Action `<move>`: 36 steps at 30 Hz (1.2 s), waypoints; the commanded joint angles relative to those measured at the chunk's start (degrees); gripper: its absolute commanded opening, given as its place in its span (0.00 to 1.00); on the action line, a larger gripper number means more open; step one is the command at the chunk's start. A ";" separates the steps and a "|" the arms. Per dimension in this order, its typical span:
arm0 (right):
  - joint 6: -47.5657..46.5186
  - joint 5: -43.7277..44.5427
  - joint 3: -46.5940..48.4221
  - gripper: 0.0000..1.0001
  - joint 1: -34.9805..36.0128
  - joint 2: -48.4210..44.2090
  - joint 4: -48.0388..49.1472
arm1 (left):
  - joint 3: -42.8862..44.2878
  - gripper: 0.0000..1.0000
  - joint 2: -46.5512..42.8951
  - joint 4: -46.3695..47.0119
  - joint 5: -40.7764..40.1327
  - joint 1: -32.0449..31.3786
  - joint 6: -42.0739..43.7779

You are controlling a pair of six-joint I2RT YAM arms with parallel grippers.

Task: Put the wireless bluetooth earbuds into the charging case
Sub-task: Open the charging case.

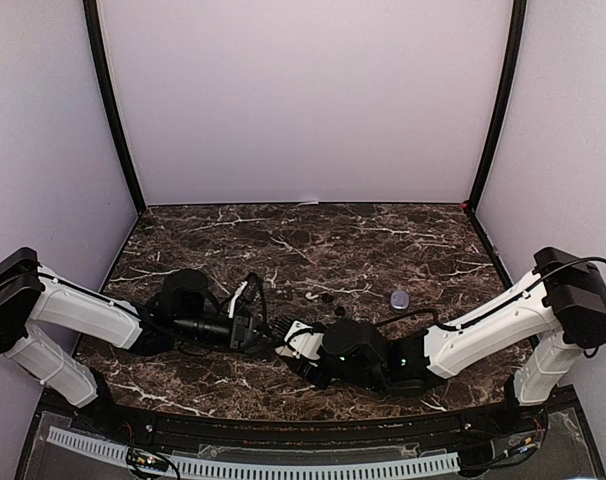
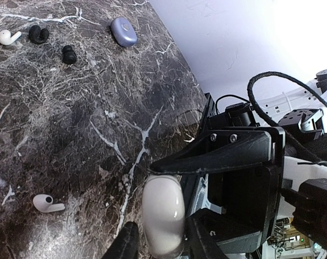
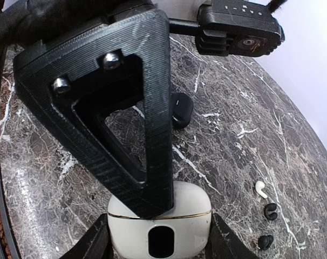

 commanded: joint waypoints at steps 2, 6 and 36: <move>-0.30 2.19 1.09 0.44 0.84 0.24 2.03 | 1.20 0.32 0.22 1.00 1.42 -0.34 -0.03; -0.30 2.70 -0.38 0.44 0.88 -0.67 3.96 | 1.01 0.30 -0.05 1.30 1.88 -0.28 -0.39; -1.99 5.19 -7.46 0.50 0.87 -4.50 17.94 | -0.93 0.19 -2.54 17.23 10.23 0.01 -15.08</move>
